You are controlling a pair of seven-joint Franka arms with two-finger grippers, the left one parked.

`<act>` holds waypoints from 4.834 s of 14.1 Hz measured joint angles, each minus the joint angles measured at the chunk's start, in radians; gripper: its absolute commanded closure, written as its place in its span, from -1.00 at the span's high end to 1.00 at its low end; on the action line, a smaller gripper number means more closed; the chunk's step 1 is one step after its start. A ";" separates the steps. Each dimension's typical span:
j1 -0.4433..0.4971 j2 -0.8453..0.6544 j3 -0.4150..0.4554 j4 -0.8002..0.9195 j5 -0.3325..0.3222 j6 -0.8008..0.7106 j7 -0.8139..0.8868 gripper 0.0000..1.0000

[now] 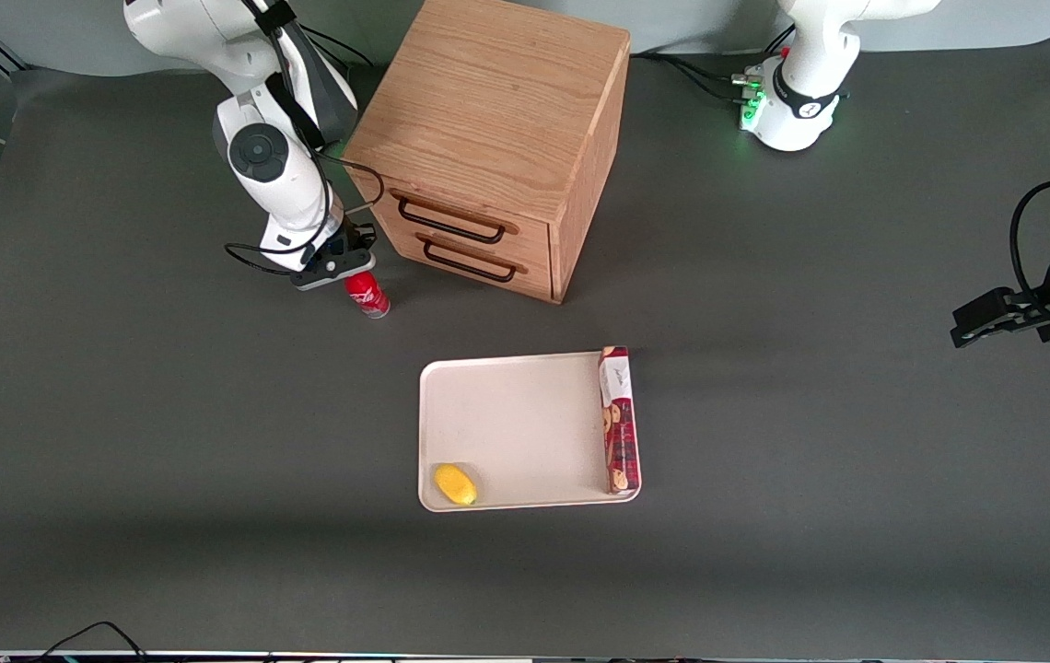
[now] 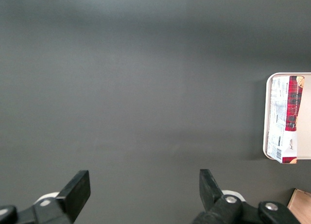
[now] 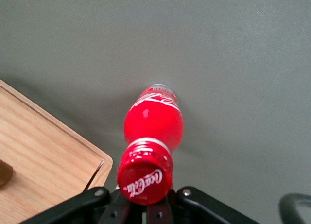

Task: Place coke bottle on tray

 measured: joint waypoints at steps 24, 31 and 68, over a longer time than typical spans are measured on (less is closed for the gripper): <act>0.000 -0.010 -0.067 0.613 0.007 -0.632 -0.001 1.00; 0.000 0.031 -0.067 0.175 0.008 -0.117 -0.001 1.00; 0.007 0.100 -0.035 0.237 0.007 -0.256 -0.067 -1.00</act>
